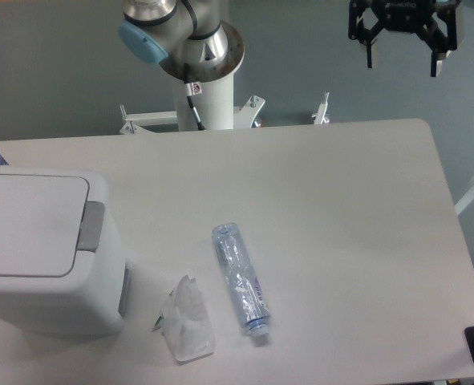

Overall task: Open the trash can
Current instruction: 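Move the gripper down toward the grey tab on the trash can lid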

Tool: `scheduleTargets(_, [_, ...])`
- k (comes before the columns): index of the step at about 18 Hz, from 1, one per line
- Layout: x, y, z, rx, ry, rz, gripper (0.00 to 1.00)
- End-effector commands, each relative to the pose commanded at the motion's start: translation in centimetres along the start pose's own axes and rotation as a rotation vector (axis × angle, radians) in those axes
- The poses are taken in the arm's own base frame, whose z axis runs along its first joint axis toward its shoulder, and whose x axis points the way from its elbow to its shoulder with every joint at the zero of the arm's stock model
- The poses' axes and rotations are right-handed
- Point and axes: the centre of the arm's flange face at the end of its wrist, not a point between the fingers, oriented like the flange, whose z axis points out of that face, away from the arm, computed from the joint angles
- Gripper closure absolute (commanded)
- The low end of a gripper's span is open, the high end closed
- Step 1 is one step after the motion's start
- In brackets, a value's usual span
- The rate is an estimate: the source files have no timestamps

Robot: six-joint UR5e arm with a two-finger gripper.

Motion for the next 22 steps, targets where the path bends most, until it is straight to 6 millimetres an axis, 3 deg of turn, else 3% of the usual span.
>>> scheduleTargets(6, [0.7,-1.1,0.1,0.008,0.008,-0.072,0.00])
scheduleTargets(14, [5.0,-14.2,2.7,0.122,0.027,-0.524,0.00])
scheduleTargets(17, [8.2,-18.8,4.0,0.133,0.084,-0.584,0.00])
scheduleTargets(22, [12.5,-24.9,5.2,0.168,0.175,-0.802,0.00])
